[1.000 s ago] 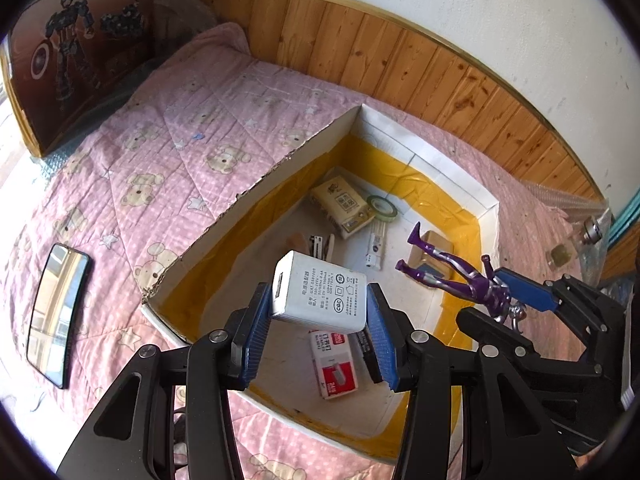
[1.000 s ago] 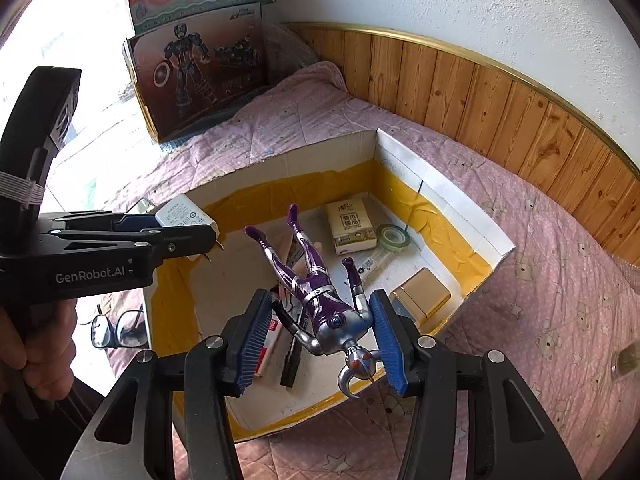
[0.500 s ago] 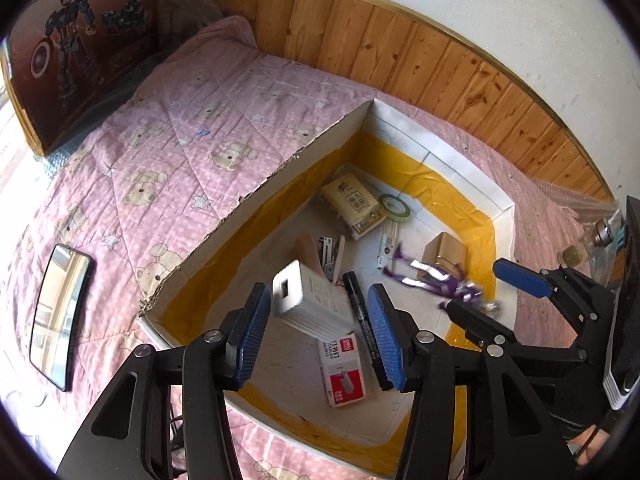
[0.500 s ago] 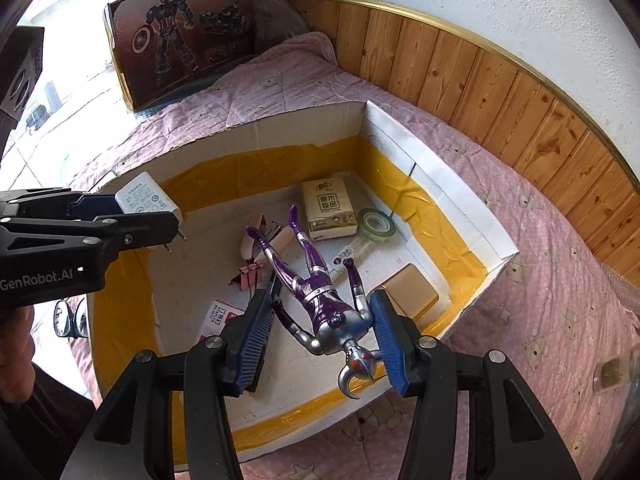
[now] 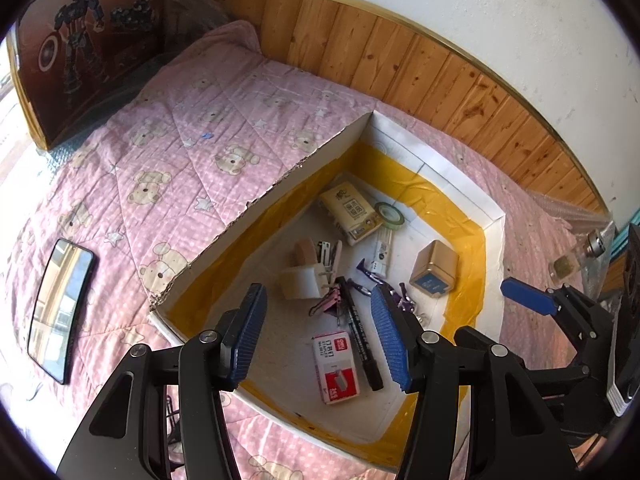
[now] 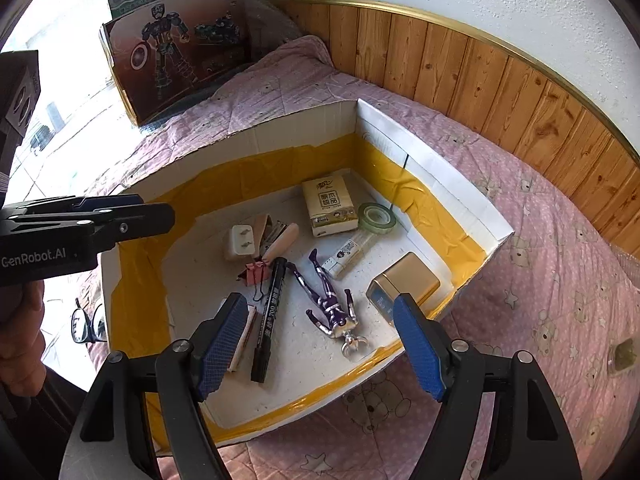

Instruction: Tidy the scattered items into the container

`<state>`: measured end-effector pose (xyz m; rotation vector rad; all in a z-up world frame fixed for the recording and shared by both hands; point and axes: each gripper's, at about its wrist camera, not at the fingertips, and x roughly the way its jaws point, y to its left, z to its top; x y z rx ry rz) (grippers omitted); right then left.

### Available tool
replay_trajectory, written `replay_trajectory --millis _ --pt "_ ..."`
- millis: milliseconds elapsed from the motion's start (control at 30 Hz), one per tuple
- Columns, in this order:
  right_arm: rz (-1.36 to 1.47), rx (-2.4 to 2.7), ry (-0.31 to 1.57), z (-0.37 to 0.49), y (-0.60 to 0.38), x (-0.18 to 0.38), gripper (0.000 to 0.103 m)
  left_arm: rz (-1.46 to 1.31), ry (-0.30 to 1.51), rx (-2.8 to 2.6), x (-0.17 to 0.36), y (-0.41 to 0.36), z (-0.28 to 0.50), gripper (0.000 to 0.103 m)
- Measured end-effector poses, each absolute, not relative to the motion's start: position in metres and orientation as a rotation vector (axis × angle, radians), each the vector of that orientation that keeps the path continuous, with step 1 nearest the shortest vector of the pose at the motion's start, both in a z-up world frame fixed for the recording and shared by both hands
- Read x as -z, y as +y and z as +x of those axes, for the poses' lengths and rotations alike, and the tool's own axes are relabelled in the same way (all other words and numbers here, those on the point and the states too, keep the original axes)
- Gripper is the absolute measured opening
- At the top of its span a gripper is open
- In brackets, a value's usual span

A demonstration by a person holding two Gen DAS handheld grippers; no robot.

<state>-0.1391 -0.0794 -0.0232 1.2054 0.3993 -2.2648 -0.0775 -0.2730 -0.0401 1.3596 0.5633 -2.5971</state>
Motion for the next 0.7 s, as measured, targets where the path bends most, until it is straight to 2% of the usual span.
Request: replay_trajectory --millis 467,700 --pt "1.177 2.215 0.434 -0.102 -0.068 0.006 0.076 1.319 0.531 2.622 0.027 -0.268 -0.061 0.057" --pt "1.191 2.150 0.516 -0.083 -0.065 0.004 0.076 1.271 0.436 2.677 0.016 -0.255 -0.058 0.059"
